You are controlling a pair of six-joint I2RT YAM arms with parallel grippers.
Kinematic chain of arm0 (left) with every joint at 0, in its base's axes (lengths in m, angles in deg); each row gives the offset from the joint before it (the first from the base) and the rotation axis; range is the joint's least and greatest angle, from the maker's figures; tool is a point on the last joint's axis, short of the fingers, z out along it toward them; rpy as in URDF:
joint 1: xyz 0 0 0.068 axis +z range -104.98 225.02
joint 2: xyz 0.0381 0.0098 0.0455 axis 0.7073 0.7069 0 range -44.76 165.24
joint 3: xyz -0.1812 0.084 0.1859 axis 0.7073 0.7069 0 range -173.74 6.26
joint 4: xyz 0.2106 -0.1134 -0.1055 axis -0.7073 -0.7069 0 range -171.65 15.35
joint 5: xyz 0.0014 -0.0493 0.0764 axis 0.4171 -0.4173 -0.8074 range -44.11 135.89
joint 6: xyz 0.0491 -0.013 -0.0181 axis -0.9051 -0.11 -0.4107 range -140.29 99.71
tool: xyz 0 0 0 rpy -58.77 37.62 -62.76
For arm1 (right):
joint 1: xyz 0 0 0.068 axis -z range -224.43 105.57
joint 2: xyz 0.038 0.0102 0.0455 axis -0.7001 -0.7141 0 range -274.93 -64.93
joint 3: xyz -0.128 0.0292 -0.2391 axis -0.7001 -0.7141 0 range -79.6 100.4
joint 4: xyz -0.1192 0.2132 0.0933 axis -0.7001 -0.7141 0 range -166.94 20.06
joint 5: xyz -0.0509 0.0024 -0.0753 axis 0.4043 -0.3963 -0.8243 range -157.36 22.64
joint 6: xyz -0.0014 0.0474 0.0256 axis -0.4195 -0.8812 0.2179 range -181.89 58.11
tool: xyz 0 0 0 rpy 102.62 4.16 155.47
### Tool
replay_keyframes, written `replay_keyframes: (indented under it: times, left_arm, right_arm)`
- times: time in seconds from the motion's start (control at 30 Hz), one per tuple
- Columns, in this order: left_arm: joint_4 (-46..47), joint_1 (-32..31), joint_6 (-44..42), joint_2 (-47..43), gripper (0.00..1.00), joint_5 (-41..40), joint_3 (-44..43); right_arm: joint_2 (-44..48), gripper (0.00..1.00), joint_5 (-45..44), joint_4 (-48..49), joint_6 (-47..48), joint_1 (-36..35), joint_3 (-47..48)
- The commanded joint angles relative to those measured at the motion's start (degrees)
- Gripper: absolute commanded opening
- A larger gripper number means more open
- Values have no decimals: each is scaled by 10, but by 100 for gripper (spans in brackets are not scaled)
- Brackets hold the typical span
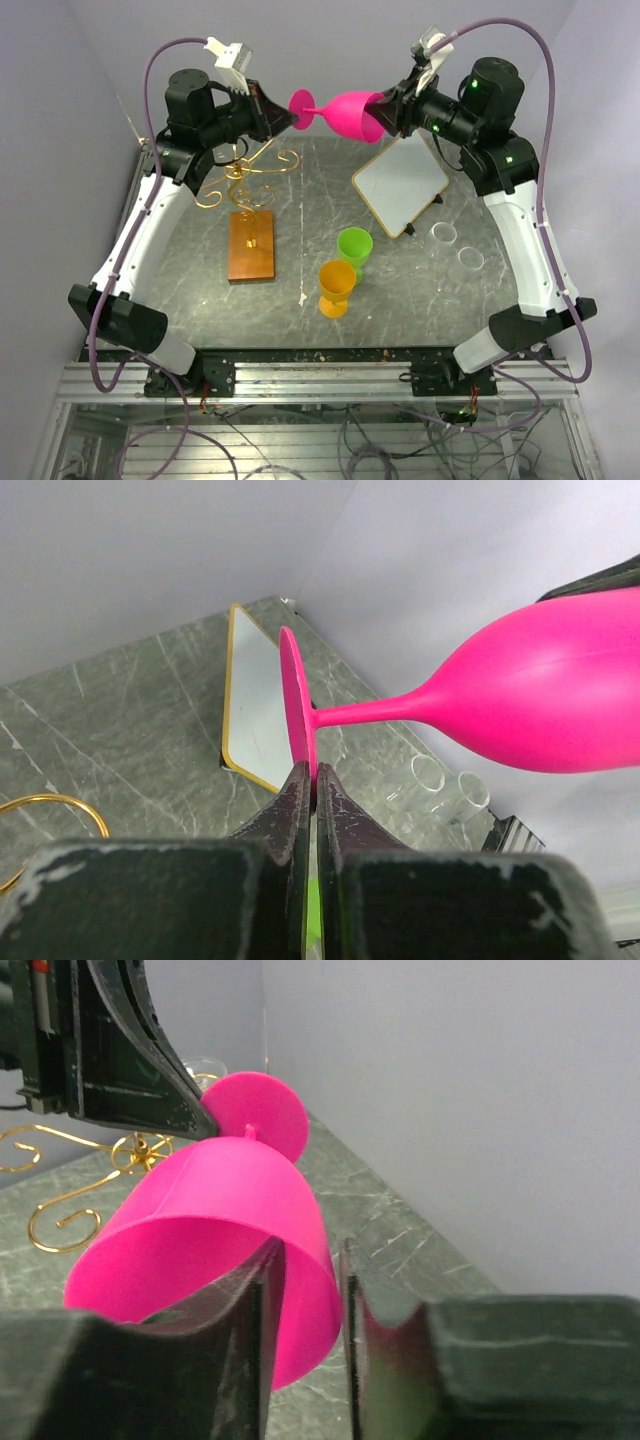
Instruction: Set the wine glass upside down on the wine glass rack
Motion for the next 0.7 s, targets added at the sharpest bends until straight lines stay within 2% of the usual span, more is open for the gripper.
replay_keyframes:
  times: [0.0,0.2,0.4,0.67]
  left_arm:
    - [14,1,-30,-24,7,5,-7]
    - [-15,22,-71,-40,7,-32,-23]
    - [-63,42,-130,-58,7,-91,-53]
    - [-136,52,-287,-98,7,-232,-105]
  right_arm:
    - [22,35,-13,-8,19,-4,-3]
    - [36,57,-35,-25,38,-2,8]
    - [51,68,-55,-40,59,3,13]
    - [69,71,-78,-60,81,23,17]
